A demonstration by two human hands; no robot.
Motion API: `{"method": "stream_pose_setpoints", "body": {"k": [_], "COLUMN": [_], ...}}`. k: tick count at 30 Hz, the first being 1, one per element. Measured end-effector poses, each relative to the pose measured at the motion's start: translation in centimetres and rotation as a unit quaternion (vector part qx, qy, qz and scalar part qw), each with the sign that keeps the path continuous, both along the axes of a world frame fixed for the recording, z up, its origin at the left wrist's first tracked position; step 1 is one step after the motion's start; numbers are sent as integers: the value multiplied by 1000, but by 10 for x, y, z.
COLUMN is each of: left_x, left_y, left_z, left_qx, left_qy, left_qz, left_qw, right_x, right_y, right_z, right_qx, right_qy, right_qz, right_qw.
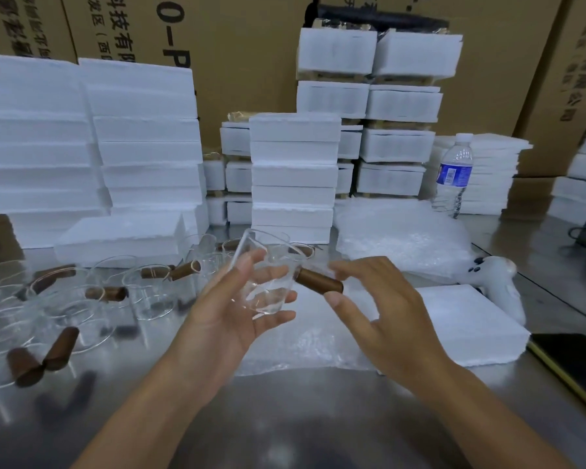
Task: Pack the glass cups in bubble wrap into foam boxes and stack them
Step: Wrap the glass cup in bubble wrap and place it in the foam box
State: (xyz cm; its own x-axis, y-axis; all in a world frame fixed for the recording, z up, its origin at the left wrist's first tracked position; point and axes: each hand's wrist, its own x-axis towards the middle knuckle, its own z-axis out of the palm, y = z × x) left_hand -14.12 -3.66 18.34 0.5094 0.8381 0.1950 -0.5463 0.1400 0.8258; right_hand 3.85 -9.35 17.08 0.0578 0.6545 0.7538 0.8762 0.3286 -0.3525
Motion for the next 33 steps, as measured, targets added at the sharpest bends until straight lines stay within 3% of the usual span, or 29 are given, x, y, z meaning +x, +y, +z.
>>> {"method": "stream_pose_setpoints", "body": {"k": [2, 8, 13, 17, 21, 29, 33], "left_x": [2, 3, 11, 21, 45, 69, 63], "left_y": [-2, -5, -6, -8, -10, -7, -1], "left_z": [-2, -5, -7, -11, -14, -24, -26], "left_qx": [26, 83, 116, 154, 260, 381, 362], "left_qy": [29, 73, 129, 212, 314, 563, 571], "left_qz": [6, 20, 55, 134, 207, 265, 263], "left_qw": [999, 994, 983, 956, 890, 684, 689], "right_x": [2, 8, 20, 35, 46, 51, 49], "right_y": [0, -1, 0, 2, 6, 9, 10], "right_z": [-1, -1, 5, 6, 6, 2, 4], "right_qx": [1, -127, -86, -11, 20, 12, 19], "right_qy": [-56, -50, -27, 76, 208, 246, 253], "right_qz": [2, 53, 24, -39, -77, -76, -67], "right_qw": [998, 989, 996, 996, 975, 966, 965]}}
